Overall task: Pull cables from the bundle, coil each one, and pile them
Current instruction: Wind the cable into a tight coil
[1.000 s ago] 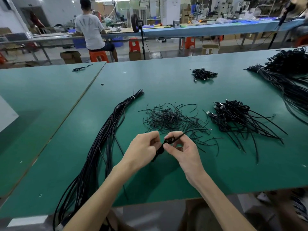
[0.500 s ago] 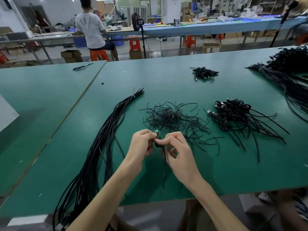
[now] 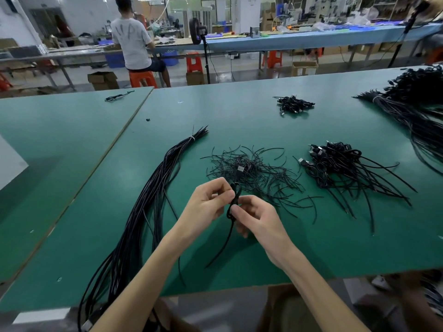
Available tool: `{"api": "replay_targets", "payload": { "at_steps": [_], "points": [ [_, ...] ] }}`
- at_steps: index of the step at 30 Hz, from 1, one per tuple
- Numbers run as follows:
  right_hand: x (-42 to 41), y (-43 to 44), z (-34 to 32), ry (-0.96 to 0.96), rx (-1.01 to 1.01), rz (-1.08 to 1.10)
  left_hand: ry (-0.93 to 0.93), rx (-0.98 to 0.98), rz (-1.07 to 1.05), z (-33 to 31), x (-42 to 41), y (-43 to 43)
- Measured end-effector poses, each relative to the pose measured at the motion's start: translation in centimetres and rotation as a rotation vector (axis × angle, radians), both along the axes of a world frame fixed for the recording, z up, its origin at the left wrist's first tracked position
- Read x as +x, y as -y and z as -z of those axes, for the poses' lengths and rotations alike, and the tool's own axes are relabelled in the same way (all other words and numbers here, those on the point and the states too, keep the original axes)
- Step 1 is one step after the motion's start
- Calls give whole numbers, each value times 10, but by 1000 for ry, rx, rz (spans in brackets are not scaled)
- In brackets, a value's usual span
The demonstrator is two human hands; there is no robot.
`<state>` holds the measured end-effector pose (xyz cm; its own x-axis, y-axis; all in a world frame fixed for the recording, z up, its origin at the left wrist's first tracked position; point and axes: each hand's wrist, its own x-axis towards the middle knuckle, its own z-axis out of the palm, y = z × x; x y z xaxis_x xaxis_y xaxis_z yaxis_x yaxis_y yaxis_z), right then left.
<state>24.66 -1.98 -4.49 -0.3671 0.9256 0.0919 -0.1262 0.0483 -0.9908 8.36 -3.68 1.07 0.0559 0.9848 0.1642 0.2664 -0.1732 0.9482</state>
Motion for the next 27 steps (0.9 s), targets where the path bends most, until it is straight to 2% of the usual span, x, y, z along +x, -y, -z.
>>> {"api": "replay_targets", "payload": {
  "at_steps": [4,12,21,27],
  "points": [
    [1,-2,2,39,85,40,-5,-19,-37,1,2,-2],
    [-1,0,1,46,93,132,10,-159,-78,10,5,-3],
    [-1,1,3,75,108,192,3,-129,-69,16,-1,-4],
    [-3,1,3,173,172,250,-11,-140,-79,26,-2,-6]
  ]
}}
